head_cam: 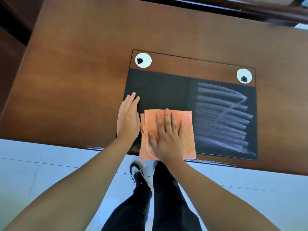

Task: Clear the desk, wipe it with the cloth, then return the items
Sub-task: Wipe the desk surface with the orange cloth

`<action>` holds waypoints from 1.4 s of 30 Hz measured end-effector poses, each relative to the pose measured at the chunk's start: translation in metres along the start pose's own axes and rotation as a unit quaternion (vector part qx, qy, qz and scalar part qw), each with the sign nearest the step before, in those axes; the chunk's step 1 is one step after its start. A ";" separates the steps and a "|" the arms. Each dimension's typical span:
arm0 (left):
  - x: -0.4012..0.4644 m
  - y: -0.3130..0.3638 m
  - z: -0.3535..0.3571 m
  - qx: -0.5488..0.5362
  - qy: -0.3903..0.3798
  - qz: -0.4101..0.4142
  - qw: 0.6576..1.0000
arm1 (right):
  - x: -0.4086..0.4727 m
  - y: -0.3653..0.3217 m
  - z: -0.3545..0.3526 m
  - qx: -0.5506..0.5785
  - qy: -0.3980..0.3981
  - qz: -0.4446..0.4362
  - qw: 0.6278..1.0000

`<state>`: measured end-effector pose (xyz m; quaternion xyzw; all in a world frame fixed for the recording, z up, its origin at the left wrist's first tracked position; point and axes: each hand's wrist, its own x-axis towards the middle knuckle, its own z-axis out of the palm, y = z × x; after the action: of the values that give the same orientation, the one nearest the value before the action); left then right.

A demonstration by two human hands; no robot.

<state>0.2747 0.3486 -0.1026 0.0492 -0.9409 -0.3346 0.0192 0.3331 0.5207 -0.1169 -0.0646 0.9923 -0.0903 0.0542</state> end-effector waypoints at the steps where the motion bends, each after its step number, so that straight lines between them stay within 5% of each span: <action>1: 0.001 0.003 0.001 -0.006 0.008 -0.012 1.000 | -0.001 0.001 0.000 0.001 -0.003 -0.005 1.000; 23: 0.115 0.082 0.052 0.019 0.008 -0.032 0.999 | 0.175 0.108 -0.039 0.004 -0.035 -0.068 0.997; 34: 0.183 0.123 0.101 0.184 -0.016 -0.064 0.981 | 0.306 0.163 -0.063 0.000 -0.024 -0.073 0.997; 42: 0.188 0.117 0.121 0.197 0.027 -0.078 0.977 | 0.404 0.199 -0.081 -0.030 -0.028 -0.080 0.996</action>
<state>0.0696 0.4952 -0.1222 0.1343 -0.9807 -0.1417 0.0085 -0.0978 0.6727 -0.1138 -0.1478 0.9844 -0.0626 0.0721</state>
